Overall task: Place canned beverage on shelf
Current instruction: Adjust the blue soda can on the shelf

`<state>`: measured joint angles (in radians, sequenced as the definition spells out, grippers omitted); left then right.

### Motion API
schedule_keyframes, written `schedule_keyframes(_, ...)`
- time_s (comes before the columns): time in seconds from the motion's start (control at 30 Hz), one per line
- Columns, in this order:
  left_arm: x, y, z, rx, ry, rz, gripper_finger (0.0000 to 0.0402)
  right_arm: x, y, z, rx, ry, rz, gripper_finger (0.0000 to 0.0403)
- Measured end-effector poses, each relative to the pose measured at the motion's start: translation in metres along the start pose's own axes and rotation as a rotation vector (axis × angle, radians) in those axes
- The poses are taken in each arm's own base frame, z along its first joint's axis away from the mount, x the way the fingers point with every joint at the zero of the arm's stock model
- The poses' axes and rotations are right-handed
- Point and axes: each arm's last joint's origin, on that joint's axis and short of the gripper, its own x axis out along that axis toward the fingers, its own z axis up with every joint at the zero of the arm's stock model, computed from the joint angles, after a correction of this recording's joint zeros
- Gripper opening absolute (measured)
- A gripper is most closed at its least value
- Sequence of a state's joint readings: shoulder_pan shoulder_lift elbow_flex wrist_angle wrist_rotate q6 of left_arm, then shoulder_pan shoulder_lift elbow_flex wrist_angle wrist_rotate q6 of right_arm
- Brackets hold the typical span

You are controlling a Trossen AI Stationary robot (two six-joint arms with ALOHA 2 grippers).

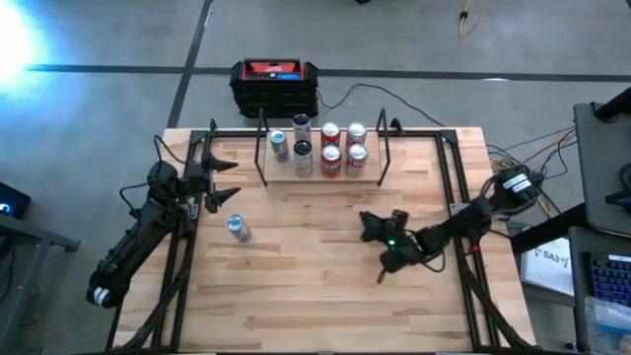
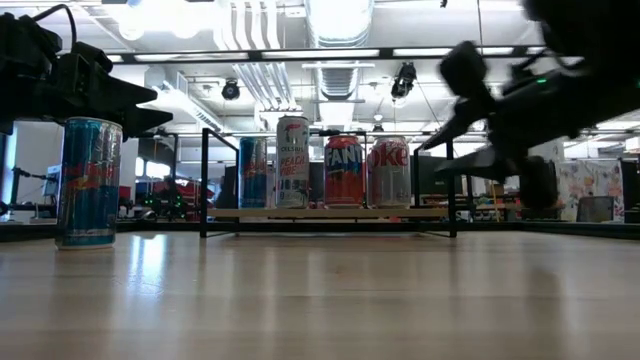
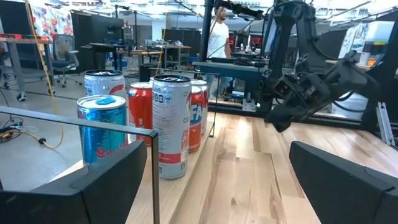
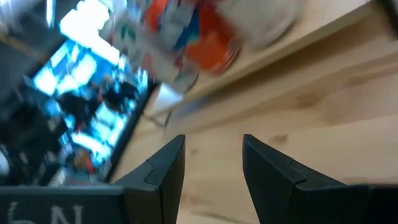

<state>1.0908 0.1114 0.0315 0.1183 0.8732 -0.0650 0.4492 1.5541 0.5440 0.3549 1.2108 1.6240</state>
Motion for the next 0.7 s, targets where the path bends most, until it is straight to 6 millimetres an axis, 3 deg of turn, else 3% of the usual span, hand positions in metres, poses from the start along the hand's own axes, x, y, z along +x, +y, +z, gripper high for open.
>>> schedule_keyframes(0.17,0.0,0.0,0.0,0.0,0.0,0.0,0.038,0.026,0.011,0.001,-0.117,0.172,0.104,0.0144)
schedule_keyframes(0.3,0.0,0.0,0.0,0.0,0.0,0.001,0.038,0.039,0.009,0.015,-0.171,0.297,0.335,0.0144)
schedule_keyframes(0.5,0.0,0.0,0.0,0.0,0.0,0.001,0.038,0.04,-0.009,0.045,-0.163,0.299,0.608,0.0144)
schedule_keyframes(0.57,0.0,0.0,0.0,-0.001,0.0,0.001,0.038,0.036,-0.019,0.054,-0.167,0.256,0.624,0.0144)
schedule_keyframes(0.7,0.0,0.0,0.0,0.0,0.0,0.0,0.038,0.032,-0.033,0.063,-0.161,0.153,0.486,0.0145)
